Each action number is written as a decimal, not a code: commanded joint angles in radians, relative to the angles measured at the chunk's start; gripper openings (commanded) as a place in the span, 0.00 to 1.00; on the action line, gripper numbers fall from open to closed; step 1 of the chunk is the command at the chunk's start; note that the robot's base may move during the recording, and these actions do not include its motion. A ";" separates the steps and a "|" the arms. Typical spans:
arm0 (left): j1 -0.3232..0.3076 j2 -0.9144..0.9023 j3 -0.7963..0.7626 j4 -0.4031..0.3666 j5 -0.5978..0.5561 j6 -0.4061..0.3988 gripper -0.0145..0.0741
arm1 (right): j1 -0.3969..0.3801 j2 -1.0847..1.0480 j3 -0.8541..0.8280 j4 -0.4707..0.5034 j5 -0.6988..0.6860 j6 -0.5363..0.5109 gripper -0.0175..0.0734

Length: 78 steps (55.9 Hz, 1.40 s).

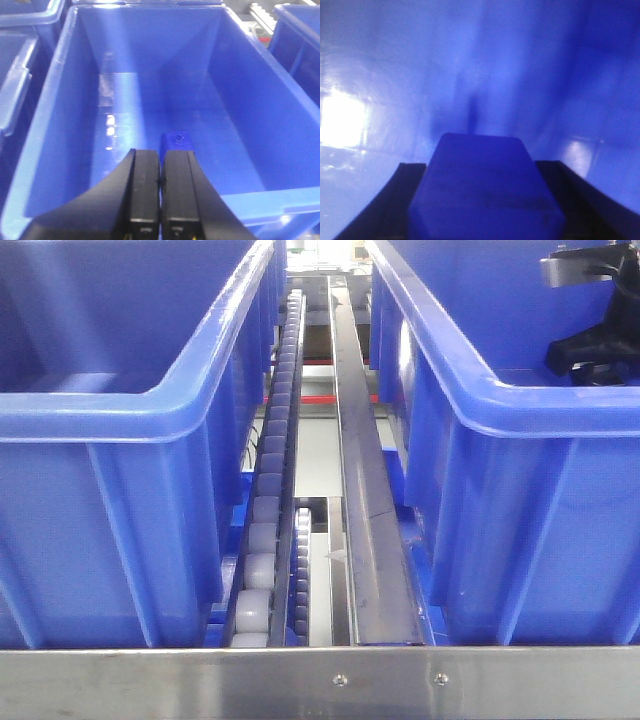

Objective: Pick and sort blue part to right shelf
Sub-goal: 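Lower the right gripper into the bin below it and release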

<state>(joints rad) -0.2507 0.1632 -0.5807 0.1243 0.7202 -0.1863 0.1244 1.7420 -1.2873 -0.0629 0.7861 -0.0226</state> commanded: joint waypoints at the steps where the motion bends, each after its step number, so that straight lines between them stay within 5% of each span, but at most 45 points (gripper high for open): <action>1: 0.002 0.012 -0.024 -0.007 -0.061 -0.003 0.30 | -0.006 -0.054 -0.037 -0.018 -0.018 0.001 0.85; 14: 0.002 -0.003 -0.025 0.002 0.018 -0.003 0.30 | -0.006 -0.161 -0.035 -0.017 -0.019 0.001 0.71; 29: 0.002 -0.145 -0.025 0.103 0.074 -0.003 0.30 | -0.006 -0.409 0.105 -0.017 -0.068 0.001 0.22; 44: 0.002 -0.190 -0.024 0.143 0.179 -0.003 0.30 | -0.006 -0.756 0.371 -0.005 -0.150 0.001 0.24; 63: 0.002 -0.190 -0.024 0.145 0.072 -0.003 0.30 | -0.006 -1.317 0.661 -0.002 -0.209 0.001 0.24; 78: 0.002 -0.190 -0.019 0.145 0.054 -0.003 0.30 | -0.006 -1.607 0.739 0.003 -0.218 0.001 0.24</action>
<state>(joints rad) -0.2507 -0.0038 -0.5807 0.2558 0.8651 -0.1863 0.1244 0.1771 -0.5286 -0.0583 0.6648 -0.0226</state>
